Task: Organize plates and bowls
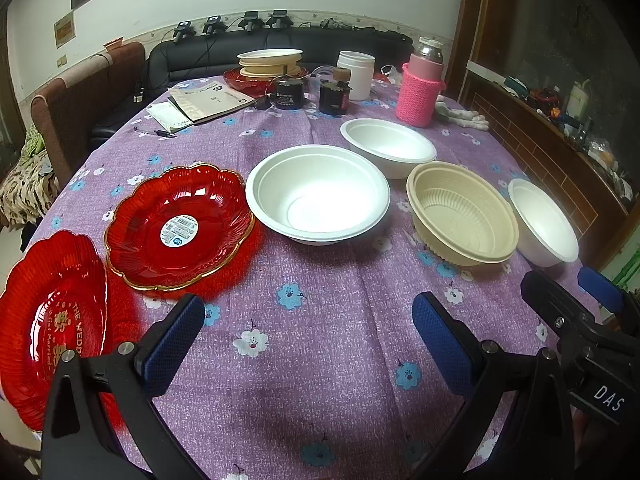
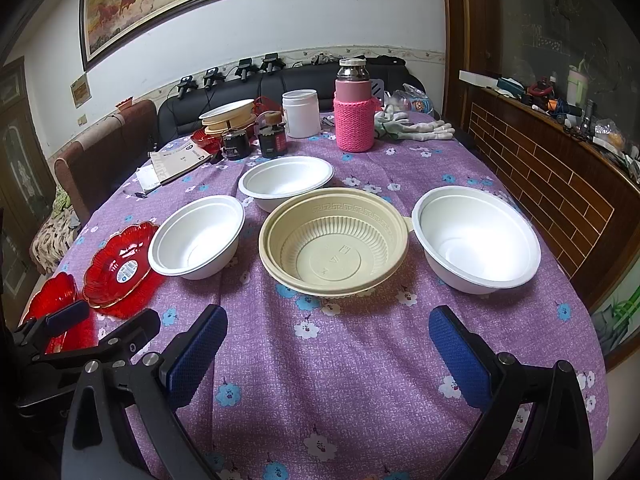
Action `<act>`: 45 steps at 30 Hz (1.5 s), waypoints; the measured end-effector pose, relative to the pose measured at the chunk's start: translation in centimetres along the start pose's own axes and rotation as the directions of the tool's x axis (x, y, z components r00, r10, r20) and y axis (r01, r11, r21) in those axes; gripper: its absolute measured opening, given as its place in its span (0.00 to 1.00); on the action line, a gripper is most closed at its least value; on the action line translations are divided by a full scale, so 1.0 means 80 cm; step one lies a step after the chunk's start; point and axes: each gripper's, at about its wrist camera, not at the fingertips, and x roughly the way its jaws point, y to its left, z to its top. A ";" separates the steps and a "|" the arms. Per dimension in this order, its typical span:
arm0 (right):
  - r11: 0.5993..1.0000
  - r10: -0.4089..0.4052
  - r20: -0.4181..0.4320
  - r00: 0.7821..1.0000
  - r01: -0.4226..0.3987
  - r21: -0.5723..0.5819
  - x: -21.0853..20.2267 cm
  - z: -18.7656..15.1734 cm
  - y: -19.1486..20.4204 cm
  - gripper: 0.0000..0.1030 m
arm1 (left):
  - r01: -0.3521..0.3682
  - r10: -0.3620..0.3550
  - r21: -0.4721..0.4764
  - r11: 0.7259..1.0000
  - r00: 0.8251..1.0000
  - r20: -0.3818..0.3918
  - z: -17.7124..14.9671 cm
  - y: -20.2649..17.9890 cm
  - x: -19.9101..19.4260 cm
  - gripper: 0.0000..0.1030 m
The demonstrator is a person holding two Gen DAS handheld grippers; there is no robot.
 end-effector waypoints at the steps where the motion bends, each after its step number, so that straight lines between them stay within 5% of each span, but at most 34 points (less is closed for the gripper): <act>1: 1.000 0.000 0.000 1.000 0.000 0.000 0.000 0.000 0.000 0.99 | 0.000 0.000 -0.001 1.000 1.000 0.000 0.000 0.000 0.000 1.00; 9: 0.999 0.035 -0.005 0.999 -0.035 0.001 -0.001 0.001 0.005 0.99 | 0.007 -0.006 -0.022 1.000 1.000 0.022 -0.003 0.016 -0.019 1.00; 14: 0.973 0.232 -0.080 0.969 -0.231 0.022 0.005 0.009 0.030 0.99 | -0.038 0.050 -0.112 0.993 0.993 0.103 -0.013 0.093 -0.078 1.00; 19: 0.881 0.469 -0.206 0.859 -0.471 0.043 0.024 0.013 0.101 0.98 | -0.145 0.189 -0.299 0.943 0.974 0.122 -0.033 0.202 -0.117 1.00; 24: 0.787 0.598 -0.322 0.734 -0.614 0.061 0.043 0.004 0.187 0.97 | -0.267 0.315 -0.479 0.836 0.949 0.022 -0.065 0.307 -0.115 1.00; 27: 0.752 0.632 -0.378 0.676 -0.653 0.090 0.059 -0.006 0.233 0.83 | -0.310 0.330 -0.515 0.799 0.942 -0.055 -0.080 0.340 -0.094 0.99; 30: 0.746 0.633 -0.449 0.631 -0.653 0.134 0.084 -0.016 0.268 0.60 | -0.317 0.319 -0.513 0.798 0.944 -0.088 -0.092 0.340 -0.083 0.97; 36: 0.778 0.595 -0.507 0.624 -0.606 0.168 0.122 -0.032 0.305 0.56 | -0.301 0.280 -0.525 0.796 0.952 -0.122 -0.100 0.352 -0.055 0.93; 37: 0.780 0.592 -0.510 0.624 -0.604 0.165 0.125 -0.034 0.309 0.52 | -0.307 0.280 -0.518 0.799 0.951 -0.131 -0.101 0.353 -0.052 0.87; 39: 0.788 0.581 -0.511 0.633 -0.595 0.158 0.131 -0.035 0.316 0.42 | -0.331 0.278 -0.497 0.802 0.944 -0.180 -0.103 0.353 -0.038 0.50; 41: 0.797 0.566 -0.521 0.639 -0.585 0.149 0.142 -0.039 0.325 0.33 | -0.348 0.276 -0.482 0.804 0.936 -0.217 -0.106 0.354 -0.025 0.30; 45: 0.798 0.555 -0.539 0.634 -0.589 0.128 0.152 -0.043 0.339 0.11 | -0.362 0.301 -0.476 0.801 0.932 -0.202 -0.104 0.347 -0.029 0.23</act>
